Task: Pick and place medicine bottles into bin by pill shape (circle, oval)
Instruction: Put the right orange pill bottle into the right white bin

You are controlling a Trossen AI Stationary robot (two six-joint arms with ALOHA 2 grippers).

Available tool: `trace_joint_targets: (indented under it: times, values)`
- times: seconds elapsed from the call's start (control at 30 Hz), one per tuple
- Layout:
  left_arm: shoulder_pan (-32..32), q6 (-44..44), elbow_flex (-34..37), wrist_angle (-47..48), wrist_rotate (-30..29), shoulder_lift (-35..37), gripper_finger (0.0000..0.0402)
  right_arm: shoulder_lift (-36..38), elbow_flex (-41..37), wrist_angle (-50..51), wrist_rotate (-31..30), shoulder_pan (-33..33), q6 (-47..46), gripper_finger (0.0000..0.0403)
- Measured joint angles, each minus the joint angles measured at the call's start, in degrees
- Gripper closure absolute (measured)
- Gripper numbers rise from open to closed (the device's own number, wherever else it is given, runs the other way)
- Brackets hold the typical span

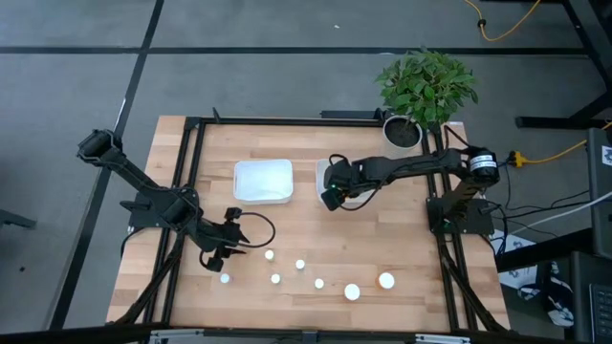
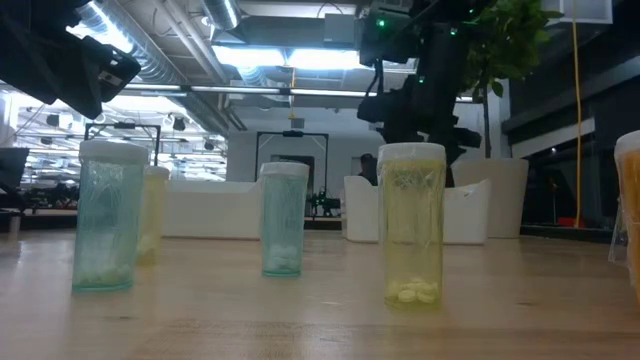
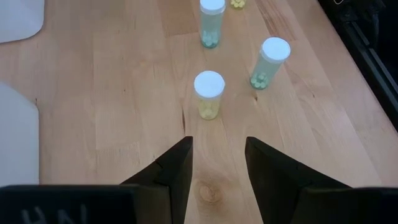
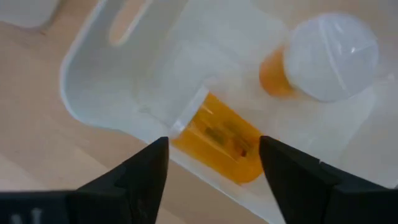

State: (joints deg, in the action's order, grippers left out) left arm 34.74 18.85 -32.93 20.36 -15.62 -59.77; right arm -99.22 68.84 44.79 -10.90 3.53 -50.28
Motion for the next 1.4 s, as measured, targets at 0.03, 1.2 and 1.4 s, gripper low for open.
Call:
trace_joint_targets:
  times: [0.03, 1.2, 1.4]
  values:
    - [0.0, 0.0, 0.0, 0.0, 0.0, 0.0, 0.0261, -0.3, 0.0, -0.2, 0.0, 0.0, 0.0, 0.0151]
    - [0.1, 0.0, 0.0, 0.1, 0.0, 0.0, 0.0261, -4.7, 0.0, -3.2, 0.0, 2.8, 11.4, 0.0151]
    - [0.0, 0.0, 0.0, 0.2, 0.0, 0.0, 0.0261, -4.7, 0.0, -2.5, 0.0, 3.5, 8.6, 0.0151]
